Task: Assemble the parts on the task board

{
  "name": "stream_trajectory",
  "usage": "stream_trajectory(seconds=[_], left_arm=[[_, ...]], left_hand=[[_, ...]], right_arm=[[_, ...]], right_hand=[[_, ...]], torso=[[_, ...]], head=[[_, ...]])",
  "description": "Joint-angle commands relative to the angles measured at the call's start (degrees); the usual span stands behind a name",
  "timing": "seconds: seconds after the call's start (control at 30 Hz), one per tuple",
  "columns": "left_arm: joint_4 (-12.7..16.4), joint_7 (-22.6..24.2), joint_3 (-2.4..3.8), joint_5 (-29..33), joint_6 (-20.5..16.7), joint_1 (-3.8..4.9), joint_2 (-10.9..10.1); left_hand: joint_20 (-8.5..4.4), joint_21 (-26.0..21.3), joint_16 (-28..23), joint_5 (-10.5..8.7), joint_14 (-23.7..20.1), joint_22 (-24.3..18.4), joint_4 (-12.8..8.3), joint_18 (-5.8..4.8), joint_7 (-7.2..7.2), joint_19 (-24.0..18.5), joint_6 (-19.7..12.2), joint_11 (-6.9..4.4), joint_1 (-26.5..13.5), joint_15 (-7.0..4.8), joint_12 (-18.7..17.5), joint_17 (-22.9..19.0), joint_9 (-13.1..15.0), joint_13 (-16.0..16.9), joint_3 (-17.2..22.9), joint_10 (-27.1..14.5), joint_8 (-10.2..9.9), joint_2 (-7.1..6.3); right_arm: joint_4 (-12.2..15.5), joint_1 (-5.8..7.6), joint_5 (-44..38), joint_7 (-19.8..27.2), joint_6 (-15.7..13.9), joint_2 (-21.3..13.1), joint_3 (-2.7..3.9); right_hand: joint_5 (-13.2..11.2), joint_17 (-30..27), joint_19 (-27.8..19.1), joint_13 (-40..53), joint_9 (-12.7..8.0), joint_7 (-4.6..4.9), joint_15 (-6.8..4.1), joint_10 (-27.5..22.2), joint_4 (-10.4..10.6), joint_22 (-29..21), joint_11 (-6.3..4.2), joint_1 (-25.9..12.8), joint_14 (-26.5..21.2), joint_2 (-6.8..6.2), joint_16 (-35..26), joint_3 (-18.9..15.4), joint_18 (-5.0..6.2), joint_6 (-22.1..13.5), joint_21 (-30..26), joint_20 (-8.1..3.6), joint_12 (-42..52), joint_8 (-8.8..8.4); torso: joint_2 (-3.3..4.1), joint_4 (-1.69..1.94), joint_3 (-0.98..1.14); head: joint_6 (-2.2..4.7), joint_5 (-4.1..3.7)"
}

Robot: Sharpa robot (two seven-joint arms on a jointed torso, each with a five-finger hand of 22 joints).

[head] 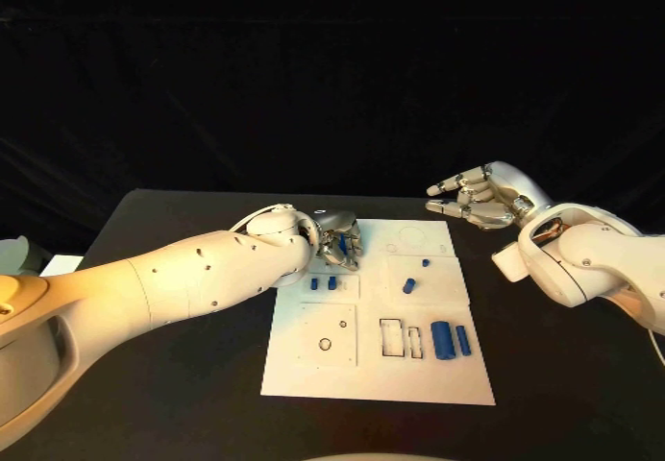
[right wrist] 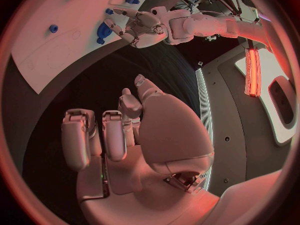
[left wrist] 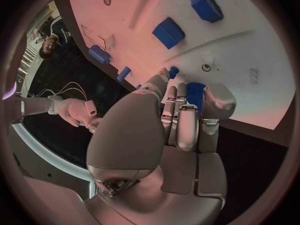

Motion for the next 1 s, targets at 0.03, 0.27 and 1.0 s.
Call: stream_trajectory(seconds=[0.03, 0.27, 1.0], left_arm=[[-0.3, -0.5, -0.01, -1.0, 1.5, -0.17, 0.5], [-1.3, -0.2, -0.1, -1.1, 2.0, -0.62, 1.2], [-1.8, -2.0, -0.89, -2.1, 3.0, -0.87, 1.3]], left_hand=[[-0.55, 1.2, 0.5, 0.34, 2.0, 0.6, -0.2, -0.59, -0.1, 2.6, 0.8, -0.11, 0.3, -0.43, -0.2, 0.1, -0.2, -0.2, 0.8, 0.8, -0.4, 0.92], [-0.71, 2.1, 0.6, 0.32, 2.1, 1.2, -0.5, -0.69, -0.33, 2.6, 1.6, -0.36, 0.3, -0.63, -0.3, -0.1, -0.7, -0.4, 2.0, 1.8, -0.5, 0.99], [-1.27, 7.6, 1.1, 0.32, 2.2, 4.3, -3.3, -1.43, -0.63, 2.9, 4.5, -1.22, 1.7, -1.34, -0.3, -0.3, -1.8, -0.6, 8.1, 6.1, -0.7, 1.91]], right_arm=[[0.1, -0.02, 0.0, 0.5, 0.8, 0.1, 0.0], [0.1, -0.02, 0.0, 0.5, 0.9, 0.1, 0.01], [0.2, -0.01, 0.3, 0.5, 1.0, 0.2, 0.01]], right_hand=[[0.0, 8.6, 1.6, 0.0, 0.1, 0.08, -0.02, -0.4, 0.0, 8.2, 0.01, 0.2, 4.5, 0.27, -0.3, -0.3, 0.72, -0.4, -0.3, -0.09, -0.4, -0.19], [0.0, 8.6, 1.6, 0.0, 0.1, 0.08, -0.02, -0.4, 0.0, 8.2, 0.01, 0.2, 4.5, 0.27, -0.3, -0.3, 0.72, -0.4, -0.3, -0.09, -0.4, -0.19], [-0.1, 8.6, 1.6, -0.3, 0.1, 0.07, -0.03, -0.4, 0.0, 8.2, 0.0, 0.3, 4.5, 0.33, -0.3, -0.4, 0.72, -0.4, -0.3, -0.1, -0.6, -0.18]], torso=[[-0.05, 0.03, -0.03], [-0.09, -0.01, -0.01], [-0.11, 0.03, 0.03]], head=[[-0.15, 0.06], [-0.27, 0.14], [-0.32, 0.02]])
